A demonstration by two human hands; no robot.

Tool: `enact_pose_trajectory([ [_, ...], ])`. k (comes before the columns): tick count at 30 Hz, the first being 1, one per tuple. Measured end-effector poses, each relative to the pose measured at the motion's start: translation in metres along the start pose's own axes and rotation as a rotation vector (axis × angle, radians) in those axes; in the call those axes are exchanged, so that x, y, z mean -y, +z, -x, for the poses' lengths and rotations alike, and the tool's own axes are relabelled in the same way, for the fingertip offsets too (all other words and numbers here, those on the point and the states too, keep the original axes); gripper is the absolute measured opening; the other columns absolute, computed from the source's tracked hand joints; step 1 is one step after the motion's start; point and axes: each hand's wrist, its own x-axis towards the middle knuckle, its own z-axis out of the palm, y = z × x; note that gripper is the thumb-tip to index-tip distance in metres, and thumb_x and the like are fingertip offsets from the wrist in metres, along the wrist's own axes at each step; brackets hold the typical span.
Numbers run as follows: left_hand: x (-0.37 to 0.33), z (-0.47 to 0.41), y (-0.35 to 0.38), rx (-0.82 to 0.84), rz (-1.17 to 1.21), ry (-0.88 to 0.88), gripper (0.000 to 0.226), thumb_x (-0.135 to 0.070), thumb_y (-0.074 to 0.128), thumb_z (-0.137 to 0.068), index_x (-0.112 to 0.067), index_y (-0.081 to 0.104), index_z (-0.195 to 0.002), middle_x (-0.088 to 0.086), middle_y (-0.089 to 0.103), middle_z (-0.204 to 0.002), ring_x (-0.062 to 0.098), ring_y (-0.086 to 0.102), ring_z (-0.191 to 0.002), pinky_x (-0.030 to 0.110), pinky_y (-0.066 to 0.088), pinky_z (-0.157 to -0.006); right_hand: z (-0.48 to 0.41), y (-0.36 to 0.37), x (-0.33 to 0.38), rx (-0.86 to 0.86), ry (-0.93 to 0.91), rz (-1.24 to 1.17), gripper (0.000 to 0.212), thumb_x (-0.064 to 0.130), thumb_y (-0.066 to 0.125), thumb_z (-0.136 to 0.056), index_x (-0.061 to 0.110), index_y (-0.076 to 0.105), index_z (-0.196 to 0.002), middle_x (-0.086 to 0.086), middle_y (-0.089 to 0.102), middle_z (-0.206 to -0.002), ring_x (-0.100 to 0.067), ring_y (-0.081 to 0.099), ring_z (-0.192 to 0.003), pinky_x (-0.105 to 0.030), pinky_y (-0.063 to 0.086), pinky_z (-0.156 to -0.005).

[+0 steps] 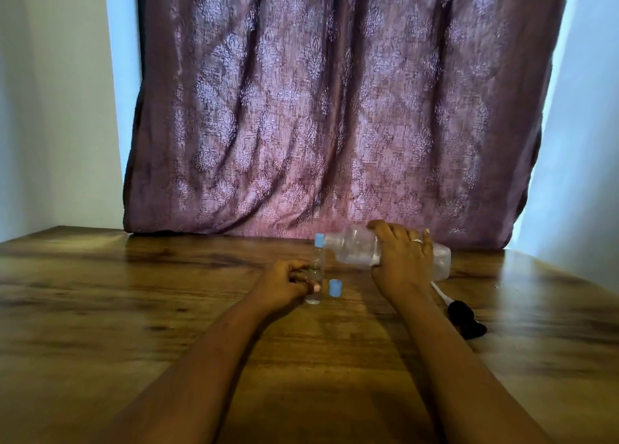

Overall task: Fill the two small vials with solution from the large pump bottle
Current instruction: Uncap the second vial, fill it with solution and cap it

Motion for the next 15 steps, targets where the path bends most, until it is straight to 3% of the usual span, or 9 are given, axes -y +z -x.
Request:
enact_pose_trajectory([
  [6,-0.0016,0.0018,0.0011,-0.007,-0.008,0.004,0.038,-0.003,0.075,-0.077,-0.022,0.064,-0.108,0.002,0.073,-0.104,0.019,0.070,-0.095,0.035,0.059,-0.082,-0.0045,0.0046,-0.0054,-0.077,0.170,-0.335,0.074,0.034,0.081,-0.062,0.022,0.041,-0.123,-0.005,0.060,-0.119,-0.031,0.055,-0.109,-0.049,0.044,-0.094],
  [10,-0.0025,0.0023,0.0006,-0.010,0.005,0.006,0.037,-0.002,0.075,-0.076,-0.025,0.064,-0.103,0.003,0.073,-0.104,0.020,0.070,-0.096,0.040,0.058,-0.087,-0.0064,0.0066,-0.0052,-0.148,0.279,-0.542,0.076,0.038,0.083,-0.060,0.019,0.041,-0.120,-0.006,0.060,-0.117,-0.030,0.057,-0.105,-0.042,0.049,-0.085],
  [15,-0.0018,0.0029,-0.0005,0.020,0.007,0.021,0.033,-0.002,0.072,-0.079,-0.029,0.063,-0.097,0.001,0.072,-0.101,0.017,0.071,-0.092,0.029,0.058,-0.075,-0.0030,0.0099,-0.0024,-0.121,0.274,-0.650,0.076,0.040,0.081,-0.064,0.020,0.038,-0.123,-0.006,0.060,-0.117,-0.027,0.059,-0.103,-0.039,0.052,-0.081],
])
